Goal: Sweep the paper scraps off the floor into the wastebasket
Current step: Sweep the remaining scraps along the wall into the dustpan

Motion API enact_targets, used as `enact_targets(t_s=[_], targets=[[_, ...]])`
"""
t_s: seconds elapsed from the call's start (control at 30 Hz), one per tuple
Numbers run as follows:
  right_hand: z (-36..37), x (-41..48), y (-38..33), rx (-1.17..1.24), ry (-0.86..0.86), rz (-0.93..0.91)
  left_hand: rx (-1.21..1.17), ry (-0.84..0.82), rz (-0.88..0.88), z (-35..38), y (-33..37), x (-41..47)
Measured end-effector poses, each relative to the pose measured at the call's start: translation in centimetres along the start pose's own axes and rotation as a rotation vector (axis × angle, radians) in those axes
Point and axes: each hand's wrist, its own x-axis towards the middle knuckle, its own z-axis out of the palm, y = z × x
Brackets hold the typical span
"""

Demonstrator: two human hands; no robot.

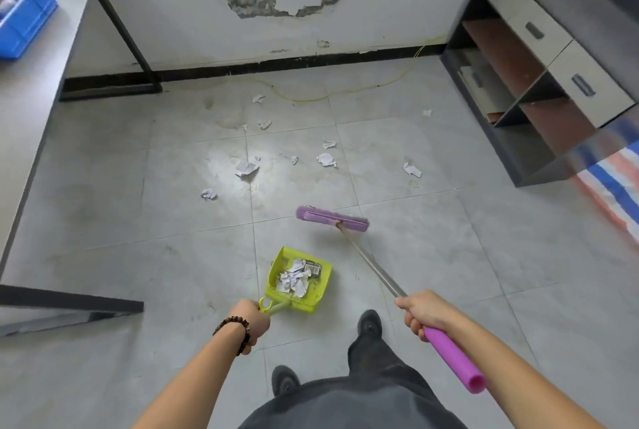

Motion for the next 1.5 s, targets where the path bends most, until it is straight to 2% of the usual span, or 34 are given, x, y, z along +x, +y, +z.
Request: enact_targets(t_s=[0.13, 0.33, 0.47, 0.57, 0.67, 0.73, 0.83, 0.9, 1.13, 1.37, 1.5], targets=[[-0.9, 2.3, -3.8, -0.102, 0.002, -0.060, -0.100, 0.020, -0.072, 0.7, 0.5, -1.7], [-0.3, 5.6, -8.4, -0.160, -0.116, -0.104, -0.172, 0.062, -0.205, 2.7, 0.7, -3.0], [0.0, 7.8, -9.1, -0.404, -0.177, -0.099, -0.236, 0.069, -0.272, 4.8, 0.6, -2.9], [0.0, 7.6, -7.7, -0.620, -0.284, -0.058, -0.265, 0.068, -0.311, 5.4, 0.0, -2.8], [-1.0, 6.2, -6.2, -0.794, -0.350, -0.106, -0.318, 0.077, -0.335, 5.2, -0.7, -3.0], [-2.6, 5.8, -6.7, -0.731, -0.377, -0.072, -0.342, 0.085, -0.339, 5.1, -0.6, -3.4], [-6.0, 5.6, -9.5, -0.416, -0.438, 0.159, -0.355, 0.087, -0.324, 4.9, 0.8, -3.9], [-8.4, 5.4, -10.6, -0.273, -0.456, 0.213, -0.343, 0.101, -0.306, 4.5, 2.2, -4.0], [-12.9, 6.6, -9.8, 0.102, -0.445, 0.101, -0.267, 0.161, -0.214, 3.8, 9.8, -2.9], [-14.0, 7.8, -10.3, 0.329, -0.198, -0.151, -0.094, 0.161, -0.086, 2.6, 18.3, 0.3], [-16.1, 9.7, -12.3, 0.419, -0.054, -0.199, 0.041, 0.088, -0.054, 1.2, 23.0, 3.4]])
